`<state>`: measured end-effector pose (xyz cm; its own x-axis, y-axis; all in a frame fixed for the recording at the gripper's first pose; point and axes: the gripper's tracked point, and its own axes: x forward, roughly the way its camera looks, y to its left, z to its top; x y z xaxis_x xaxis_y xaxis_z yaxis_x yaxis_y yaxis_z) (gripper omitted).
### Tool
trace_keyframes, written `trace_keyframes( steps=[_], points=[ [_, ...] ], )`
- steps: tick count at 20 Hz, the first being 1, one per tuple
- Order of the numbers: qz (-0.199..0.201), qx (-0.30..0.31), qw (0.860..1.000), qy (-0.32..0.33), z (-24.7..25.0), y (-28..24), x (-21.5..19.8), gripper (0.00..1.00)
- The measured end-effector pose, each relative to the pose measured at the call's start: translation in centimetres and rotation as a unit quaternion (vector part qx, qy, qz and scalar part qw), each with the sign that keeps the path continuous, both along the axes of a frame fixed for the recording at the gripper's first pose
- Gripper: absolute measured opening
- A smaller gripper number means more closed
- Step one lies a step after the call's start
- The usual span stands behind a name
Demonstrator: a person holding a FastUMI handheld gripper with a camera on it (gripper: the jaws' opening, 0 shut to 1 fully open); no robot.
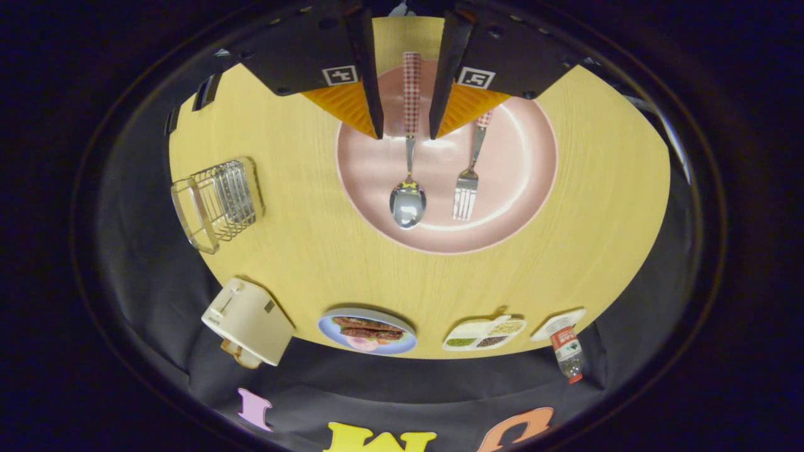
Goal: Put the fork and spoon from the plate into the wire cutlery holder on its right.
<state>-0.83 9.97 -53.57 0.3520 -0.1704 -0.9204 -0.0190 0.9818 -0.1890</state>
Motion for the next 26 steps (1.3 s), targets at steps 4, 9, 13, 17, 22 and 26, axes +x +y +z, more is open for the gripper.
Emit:
trace_keyframes(
  steps=[4, 9, 13, 17, 22, 26],
  points=[
    [-0.033, 0.004, 0.999, 0.002, -1.3, 0.0, -0.2, 0.21],
    [-0.035, 0.027, 0.999, -0.009, -0.1, 0.4, -0.6, 0.08],
    [-0.046, 0.035, 0.998, 0.006, 1.3, -0.7, -1.8, 0.01],
    [-0.028, 0.047, 0.998, -0.004, 5.0, -2.1, -1.7, 0.01],
    [-0.022, 0.048, 0.998, -0.014, 10.5, -6.4, -0.5, 0.01],
    [-0.023, 0.045, 0.999, -0.02, 13.7, -10.8, 0.6, 0.01]
  ],
)
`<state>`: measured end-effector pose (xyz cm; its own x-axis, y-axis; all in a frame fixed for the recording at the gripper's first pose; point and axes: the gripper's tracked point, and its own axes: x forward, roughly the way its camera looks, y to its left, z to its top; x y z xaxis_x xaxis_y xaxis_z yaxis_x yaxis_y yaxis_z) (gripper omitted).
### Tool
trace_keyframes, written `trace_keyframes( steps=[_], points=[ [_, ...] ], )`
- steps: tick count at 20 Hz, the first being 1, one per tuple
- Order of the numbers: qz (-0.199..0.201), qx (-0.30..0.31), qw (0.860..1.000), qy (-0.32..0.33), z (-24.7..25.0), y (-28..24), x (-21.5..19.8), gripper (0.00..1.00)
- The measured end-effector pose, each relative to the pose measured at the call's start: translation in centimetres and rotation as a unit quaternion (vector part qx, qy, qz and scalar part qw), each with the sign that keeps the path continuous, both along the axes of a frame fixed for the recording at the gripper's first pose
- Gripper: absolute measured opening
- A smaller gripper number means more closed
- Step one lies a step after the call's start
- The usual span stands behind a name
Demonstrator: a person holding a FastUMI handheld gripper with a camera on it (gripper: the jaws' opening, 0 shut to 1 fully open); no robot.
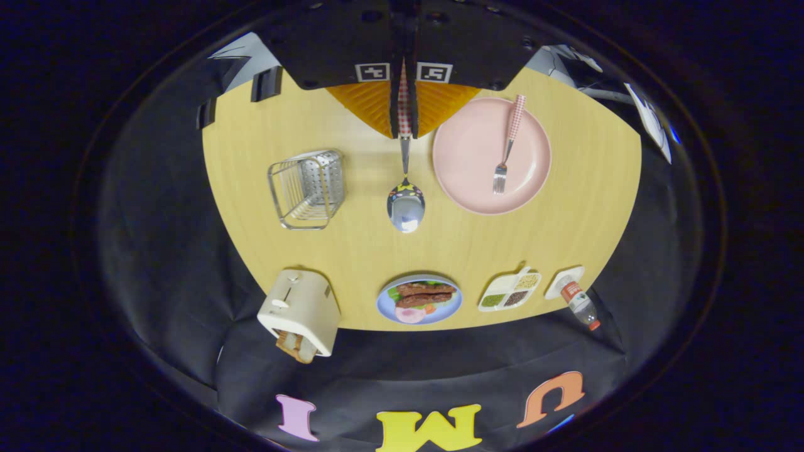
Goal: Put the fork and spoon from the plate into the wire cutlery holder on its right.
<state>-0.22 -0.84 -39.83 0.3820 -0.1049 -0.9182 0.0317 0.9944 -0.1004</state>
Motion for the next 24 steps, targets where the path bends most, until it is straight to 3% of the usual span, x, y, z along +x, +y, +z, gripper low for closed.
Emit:
trace_keyframes(
  steps=[9, 14, 18, 21, 24],
  points=[
    [-0.029, 0.038, 0.997, 0.063, 2.8, -7.7, -0.3, 0.01],
    [-0.013, 0.03, 0.992, 0.125, 3.2, -11.3, 0.5, 0.01],
    [-0.007, 0.041, 0.982, 0.185, 2.4, -12.1, 1.2, 0.01],
    [0.001, 0.047, 0.967, 0.249, 1.5, -12.3, 1.3, 0.01],
    [-0.016, 0.07, 0.953, 0.295, 0.3, -11.5, 1.9, 0.01]
  ],
)
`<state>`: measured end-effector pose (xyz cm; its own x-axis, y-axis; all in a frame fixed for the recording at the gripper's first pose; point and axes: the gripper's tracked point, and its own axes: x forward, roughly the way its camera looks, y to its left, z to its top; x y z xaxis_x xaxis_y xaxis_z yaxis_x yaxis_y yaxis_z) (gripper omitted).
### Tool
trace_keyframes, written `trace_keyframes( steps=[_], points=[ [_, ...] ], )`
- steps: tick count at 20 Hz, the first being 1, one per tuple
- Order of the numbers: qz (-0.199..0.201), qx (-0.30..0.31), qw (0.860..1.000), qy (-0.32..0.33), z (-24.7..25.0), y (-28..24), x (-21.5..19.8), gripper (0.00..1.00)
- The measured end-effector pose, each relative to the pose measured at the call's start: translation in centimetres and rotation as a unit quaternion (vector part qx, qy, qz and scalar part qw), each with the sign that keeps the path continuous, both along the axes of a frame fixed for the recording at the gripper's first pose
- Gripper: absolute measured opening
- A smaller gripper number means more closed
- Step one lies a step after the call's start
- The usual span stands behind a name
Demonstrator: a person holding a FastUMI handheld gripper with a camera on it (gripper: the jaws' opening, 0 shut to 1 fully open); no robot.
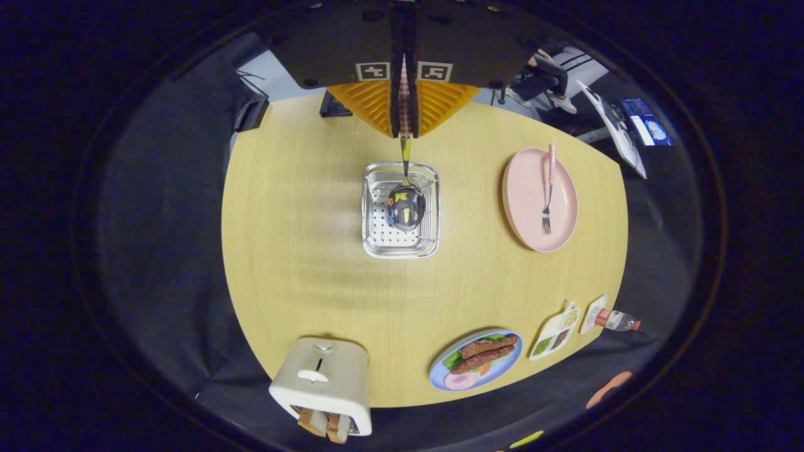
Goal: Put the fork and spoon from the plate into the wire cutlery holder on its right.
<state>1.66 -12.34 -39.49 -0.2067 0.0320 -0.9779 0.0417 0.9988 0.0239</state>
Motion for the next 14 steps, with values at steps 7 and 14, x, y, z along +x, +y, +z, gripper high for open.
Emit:
trace_keyframes(
  steps=[7, 14],
  points=[
    [0.019, -0.016, 0.999, 0.041, -1.6, -0.1, 1.7, 0.02],
    [0.017, -0.029, 0.998, 0.056, -2.0, -0.1, 1.7, 0.06]
  ],
)
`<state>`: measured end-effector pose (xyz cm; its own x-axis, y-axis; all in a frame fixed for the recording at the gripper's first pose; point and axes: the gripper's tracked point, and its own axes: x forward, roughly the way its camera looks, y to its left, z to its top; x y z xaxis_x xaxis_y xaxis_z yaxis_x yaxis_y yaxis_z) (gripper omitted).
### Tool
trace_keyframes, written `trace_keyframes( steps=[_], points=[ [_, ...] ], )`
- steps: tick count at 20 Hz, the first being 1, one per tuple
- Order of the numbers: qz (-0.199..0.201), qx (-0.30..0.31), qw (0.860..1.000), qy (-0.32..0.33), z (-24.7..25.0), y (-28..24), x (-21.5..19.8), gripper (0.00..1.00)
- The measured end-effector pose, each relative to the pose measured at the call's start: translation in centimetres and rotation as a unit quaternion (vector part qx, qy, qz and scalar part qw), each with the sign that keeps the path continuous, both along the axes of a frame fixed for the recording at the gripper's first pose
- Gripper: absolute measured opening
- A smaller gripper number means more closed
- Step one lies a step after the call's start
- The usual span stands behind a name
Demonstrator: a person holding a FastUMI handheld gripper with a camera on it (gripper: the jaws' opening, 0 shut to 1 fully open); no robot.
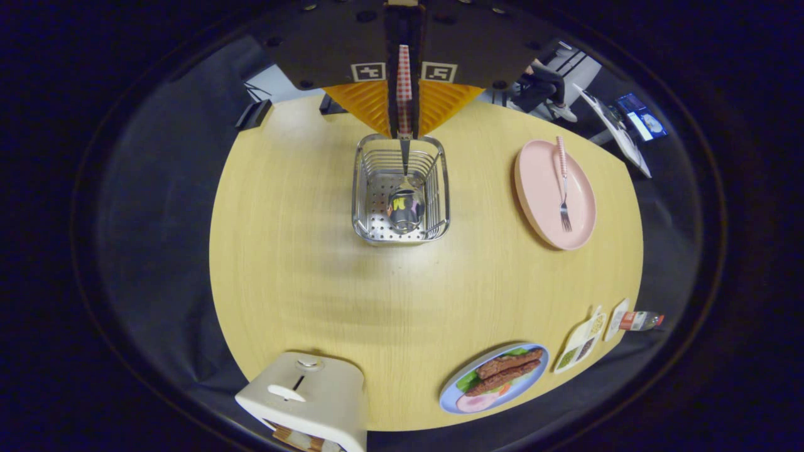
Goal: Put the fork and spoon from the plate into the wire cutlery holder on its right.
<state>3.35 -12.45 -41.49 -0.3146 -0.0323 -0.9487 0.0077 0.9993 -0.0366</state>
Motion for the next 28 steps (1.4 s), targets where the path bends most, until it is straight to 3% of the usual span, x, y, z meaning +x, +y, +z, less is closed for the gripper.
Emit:
trace_keyframes(
  steps=[1, 4, 9, 19, 22, 25, 28],
  points=[
    [-0.002, 0.002, 1.0, 0.004, 0.0, 0.2, -0.4, 0.11],
    [-0.01, -0.003, 1.0, -0.027, 0.7, 0.4, 0.4, 0.11],
    [-0.008, -0.016, 0.995, -0.094, 3.0, 1.4, 1.6, 0.24],
    [0.002, -0.001, 0.975, -0.223, 4.2, 10.0, 1.7, 0.66],
    [-0.002, 0.011, 0.973, -0.229, 3.5, 13.6, 0.8, 0.76],
    [0.016, 0.017, 0.974, -0.226, 2.3, 17.1, -0.2, 0.95],
    [0.024, 0.025, 0.974, -0.224, 0.5, 20.7, -1.3, 0.97]
  ],
)
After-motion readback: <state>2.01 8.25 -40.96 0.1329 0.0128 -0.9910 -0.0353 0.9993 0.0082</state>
